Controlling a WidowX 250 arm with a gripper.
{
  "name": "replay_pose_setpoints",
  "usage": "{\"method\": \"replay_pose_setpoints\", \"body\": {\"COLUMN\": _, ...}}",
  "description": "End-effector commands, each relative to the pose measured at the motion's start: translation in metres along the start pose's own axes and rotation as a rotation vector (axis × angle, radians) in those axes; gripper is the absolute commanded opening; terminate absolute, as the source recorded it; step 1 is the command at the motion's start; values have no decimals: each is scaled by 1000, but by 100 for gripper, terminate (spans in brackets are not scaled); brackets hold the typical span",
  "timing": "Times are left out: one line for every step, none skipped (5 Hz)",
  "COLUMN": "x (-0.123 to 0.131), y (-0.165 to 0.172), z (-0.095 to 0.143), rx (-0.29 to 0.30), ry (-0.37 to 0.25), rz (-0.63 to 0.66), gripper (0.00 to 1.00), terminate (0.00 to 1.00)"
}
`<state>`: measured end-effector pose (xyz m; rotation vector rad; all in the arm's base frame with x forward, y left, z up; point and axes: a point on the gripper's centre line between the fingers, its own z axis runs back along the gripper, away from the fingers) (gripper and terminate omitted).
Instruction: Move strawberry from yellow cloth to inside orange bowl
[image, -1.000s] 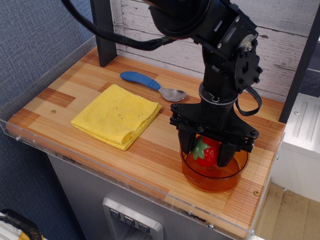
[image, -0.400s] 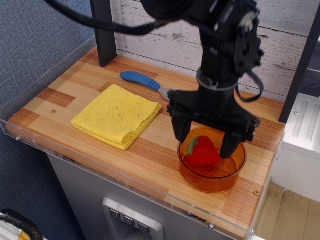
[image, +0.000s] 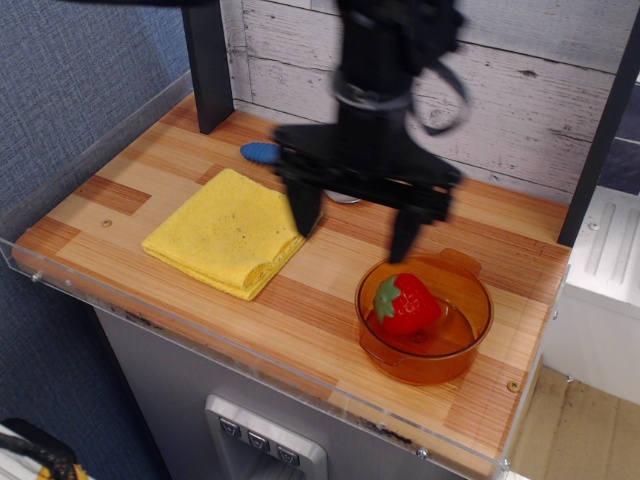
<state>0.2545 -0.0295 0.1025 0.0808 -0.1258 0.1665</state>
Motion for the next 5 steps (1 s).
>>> {"method": "replay_pose_setpoints", "body": {"x": 5, "y": 75, "z": 19, "rx": 63, "ry": -46, "rz": 157, "gripper": 100, "terminate": 0}}
{"method": "replay_pose_setpoints", "body": {"x": 6, "y": 109, "z": 13, "rx": 85, "ry": -39, "rz": 235, "gripper": 100, "terminate": 0}}
{"method": "replay_pose_setpoints", "body": {"x": 4, "y": 133, "z": 15, "rx": 111, "ry": -38, "rz": 303, "gripper": 100, "terminate": 0}}
{"method": "replay_pose_setpoints", "body": {"x": 0, "y": 148, "z": 9, "rx": 122, "ry": -32, "rz": 349, "gripper": 100, "terminate": 0}}
{"method": "replay_pose_setpoints", "body": {"x": -2, "y": 150, "z": 12, "rx": 112, "ry": -35, "rz": 354, "gripper": 100, "terminate": 100}}
